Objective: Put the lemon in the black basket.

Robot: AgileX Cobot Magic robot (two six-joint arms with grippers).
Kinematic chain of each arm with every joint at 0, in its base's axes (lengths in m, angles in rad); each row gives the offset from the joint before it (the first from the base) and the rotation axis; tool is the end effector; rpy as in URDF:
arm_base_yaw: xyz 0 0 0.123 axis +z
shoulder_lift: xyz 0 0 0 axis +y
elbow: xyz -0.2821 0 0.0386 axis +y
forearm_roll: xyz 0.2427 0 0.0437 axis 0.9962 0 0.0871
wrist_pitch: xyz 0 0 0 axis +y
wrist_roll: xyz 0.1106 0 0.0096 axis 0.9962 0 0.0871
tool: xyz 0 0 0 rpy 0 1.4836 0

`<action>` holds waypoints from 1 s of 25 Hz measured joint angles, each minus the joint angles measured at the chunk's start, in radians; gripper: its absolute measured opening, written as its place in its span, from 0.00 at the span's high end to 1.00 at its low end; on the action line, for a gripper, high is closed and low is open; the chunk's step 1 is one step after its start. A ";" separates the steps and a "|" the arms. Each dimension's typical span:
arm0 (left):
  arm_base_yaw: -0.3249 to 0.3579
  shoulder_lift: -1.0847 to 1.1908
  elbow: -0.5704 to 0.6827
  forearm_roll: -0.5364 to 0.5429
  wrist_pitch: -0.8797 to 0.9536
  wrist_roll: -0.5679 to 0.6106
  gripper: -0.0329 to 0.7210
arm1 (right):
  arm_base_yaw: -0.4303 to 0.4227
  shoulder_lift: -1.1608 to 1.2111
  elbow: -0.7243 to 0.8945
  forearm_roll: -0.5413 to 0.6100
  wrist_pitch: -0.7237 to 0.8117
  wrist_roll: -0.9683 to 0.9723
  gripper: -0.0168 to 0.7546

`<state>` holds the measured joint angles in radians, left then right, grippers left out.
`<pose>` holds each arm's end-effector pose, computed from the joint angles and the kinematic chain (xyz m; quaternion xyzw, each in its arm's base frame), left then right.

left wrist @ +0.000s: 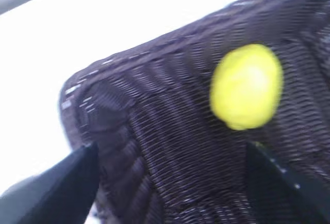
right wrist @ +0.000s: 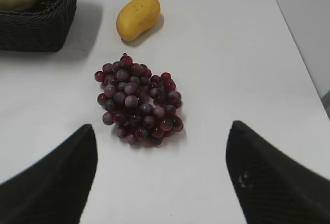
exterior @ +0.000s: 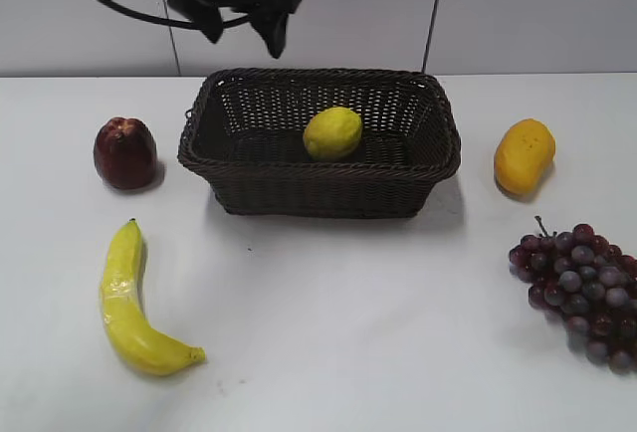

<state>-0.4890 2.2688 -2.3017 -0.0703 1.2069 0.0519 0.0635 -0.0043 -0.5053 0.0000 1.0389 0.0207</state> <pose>0.4411 -0.2430 0.2679 0.2551 0.9361 -0.0860 0.2262 0.0086 0.0005 0.2694 -0.0181 0.8447 0.0225 0.5344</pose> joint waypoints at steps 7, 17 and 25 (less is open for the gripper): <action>0.137 -0.117 0.119 -0.001 0.005 -0.019 0.16 | 0.000 0.000 0.000 0.000 0.000 0.000 0.22; 0.342 -0.372 0.573 0.029 0.005 -0.019 0.17 | 0.000 0.000 0.000 0.000 0.000 0.000 0.22; 0.416 -0.635 0.988 0.079 0.005 -0.019 0.17 | 0.000 0.000 0.000 0.000 0.000 0.000 0.22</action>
<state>-0.0728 1.6339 -1.3136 0.0084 1.2124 0.0324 0.0635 -0.0043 -0.5053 0.0000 1.0389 0.0207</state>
